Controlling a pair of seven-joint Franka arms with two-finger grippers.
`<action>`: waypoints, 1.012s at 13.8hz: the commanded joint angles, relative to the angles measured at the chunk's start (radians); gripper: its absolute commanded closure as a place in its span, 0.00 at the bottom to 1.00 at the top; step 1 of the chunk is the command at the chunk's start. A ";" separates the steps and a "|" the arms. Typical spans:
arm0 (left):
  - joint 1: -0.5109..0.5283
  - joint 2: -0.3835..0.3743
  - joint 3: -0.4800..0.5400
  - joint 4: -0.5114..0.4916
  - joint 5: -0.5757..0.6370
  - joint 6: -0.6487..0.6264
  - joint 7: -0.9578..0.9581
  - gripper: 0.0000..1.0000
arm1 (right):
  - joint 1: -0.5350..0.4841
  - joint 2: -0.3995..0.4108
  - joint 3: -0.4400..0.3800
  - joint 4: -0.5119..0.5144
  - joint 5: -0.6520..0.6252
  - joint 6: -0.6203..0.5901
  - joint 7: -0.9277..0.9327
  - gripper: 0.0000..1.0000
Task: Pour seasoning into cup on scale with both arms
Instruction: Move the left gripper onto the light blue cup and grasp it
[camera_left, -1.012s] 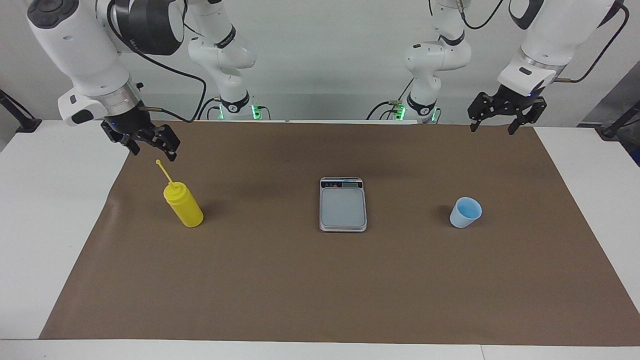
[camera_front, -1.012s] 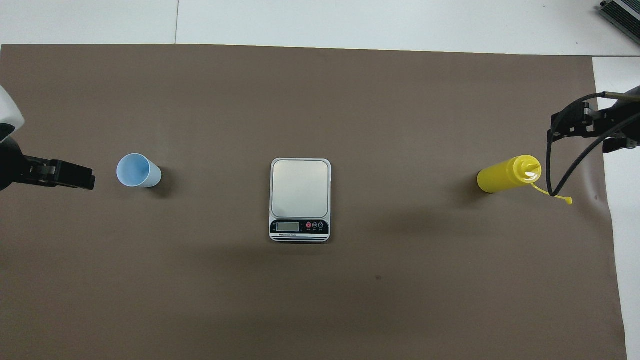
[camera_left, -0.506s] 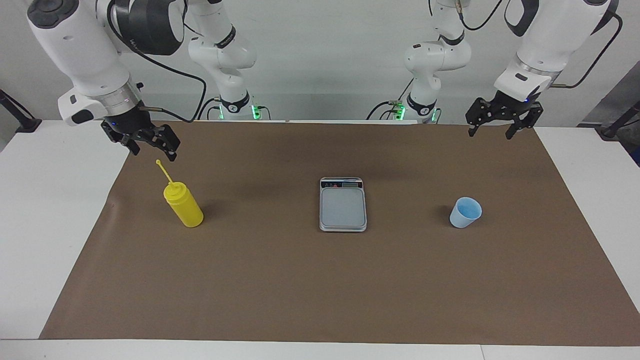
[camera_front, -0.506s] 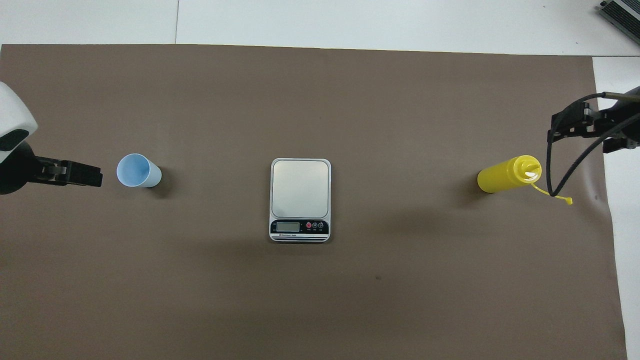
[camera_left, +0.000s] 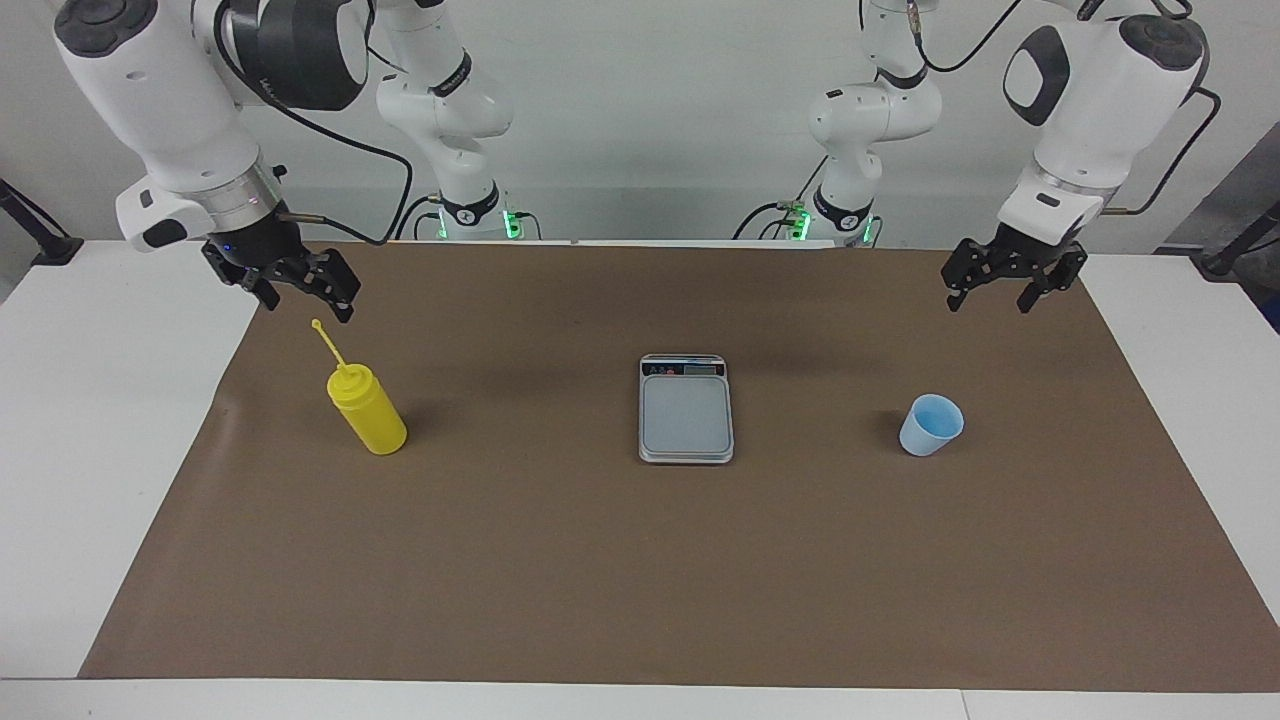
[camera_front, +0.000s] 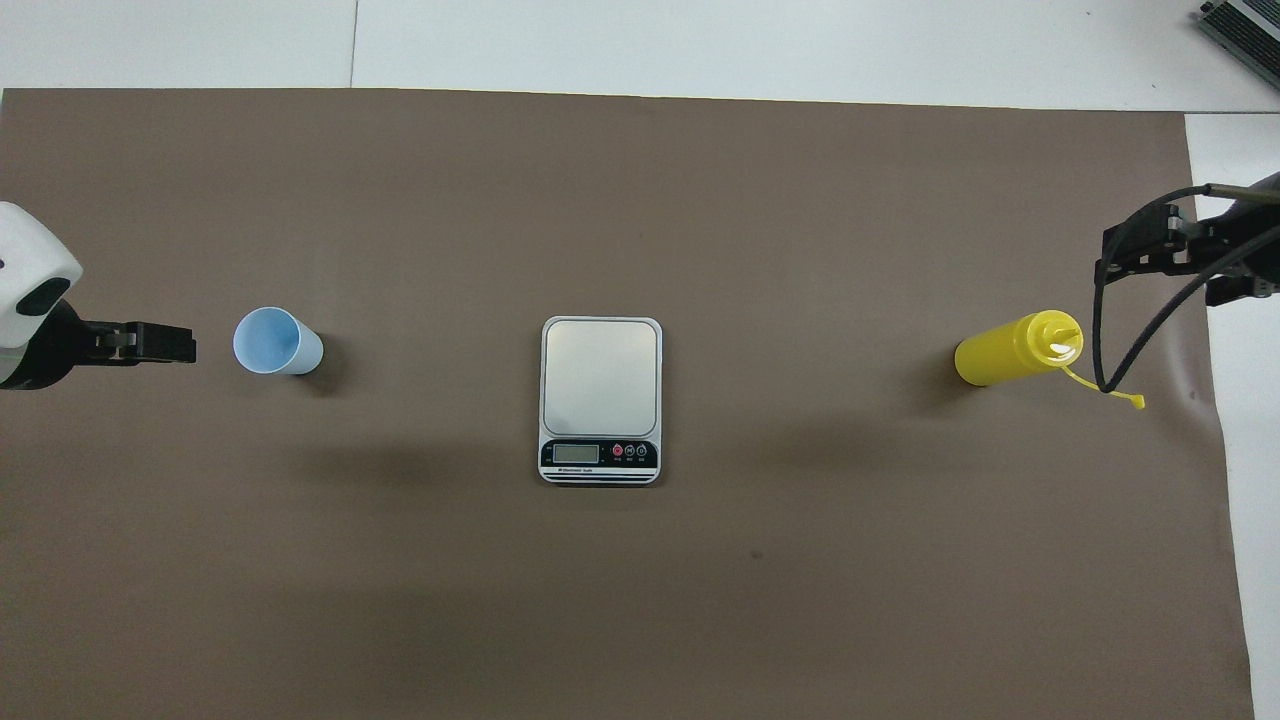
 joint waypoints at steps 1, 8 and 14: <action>0.022 0.073 -0.007 -0.021 -0.013 0.102 -0.047 0.00 | -0.012 -0.007 0.007 0.002 0.017 -0.016 -0.019 0.00; 0.017 0.135 -0.009 -0.195 -0.013 0.384 -0.266 0.00 | -0.012 -0.007 0.007 0.002 0.017 -0.014 -0.019 0.00; -0.001 0.193 -0.009 -0.241 -0.013 0.473 -0.333 0.00 | -0.012 -0.007 0.006 0.002 0.017 -0.014 -0.019 0.00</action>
